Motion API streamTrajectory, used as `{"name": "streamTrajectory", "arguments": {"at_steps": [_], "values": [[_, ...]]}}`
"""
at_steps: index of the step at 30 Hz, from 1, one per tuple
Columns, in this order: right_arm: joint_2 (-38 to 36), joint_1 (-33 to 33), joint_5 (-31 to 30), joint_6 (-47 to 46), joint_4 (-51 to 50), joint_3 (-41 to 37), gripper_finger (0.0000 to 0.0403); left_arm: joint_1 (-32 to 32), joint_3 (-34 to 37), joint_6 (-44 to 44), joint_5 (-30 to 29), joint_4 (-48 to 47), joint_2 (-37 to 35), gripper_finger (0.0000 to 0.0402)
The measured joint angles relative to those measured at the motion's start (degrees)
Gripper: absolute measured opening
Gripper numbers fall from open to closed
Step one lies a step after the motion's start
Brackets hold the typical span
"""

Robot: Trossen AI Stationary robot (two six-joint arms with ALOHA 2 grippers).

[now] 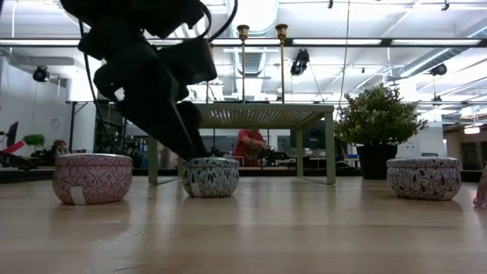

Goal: Pick & Place candle stick holders
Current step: Put the blue scented candle on the shelf

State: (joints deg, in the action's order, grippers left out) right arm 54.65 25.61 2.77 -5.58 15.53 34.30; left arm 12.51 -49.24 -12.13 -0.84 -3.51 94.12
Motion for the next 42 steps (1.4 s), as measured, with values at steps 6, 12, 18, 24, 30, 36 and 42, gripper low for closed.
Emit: {"name": "streamTrajectory", "arguments": {"at_steps": [6,12,18,24,30,36,42], "values": [[0.0,0.0,0.0,0.0,0.3,0.0,0.0228,0.0,-0.4,0.0,-0.2,3.9,3.0,0.0373],[0.0,0.0,0.0,0.0,0.3,-0.2,0.0228,0.0,-1.0,0.0,-0.4,4.1,4.8,0.0338],[0.0,0.0,0.0,0.0,0.3,-0.3,0.0228,0.0,-1.1,0.1,-0.6,5.6,4.8,0.0296],[0.0,0.0,0.0,0.0,0.3,-0.3,0.0228,0.0,-1.1,0.7,-1.6,7.4,4.8,0.0291],[0.0,0.0,0.0,-0.2,0.3,-0.3,0.0228,-0.1,-1.7,1.6,-0.2,11.5,3.4,0.0292],[0.0,0.0,0.0,-0.1,0.3,-0.4,0.0228,-0.2,-6.7,0.8,-0.1,11.0,2.5,0.0292],[-0.3,0.0,0.0,1.6,1.7,-0.4,0.0228,-1.5,-14.7,0.1,-2.4,5.7,2.3,0.0292]]}}
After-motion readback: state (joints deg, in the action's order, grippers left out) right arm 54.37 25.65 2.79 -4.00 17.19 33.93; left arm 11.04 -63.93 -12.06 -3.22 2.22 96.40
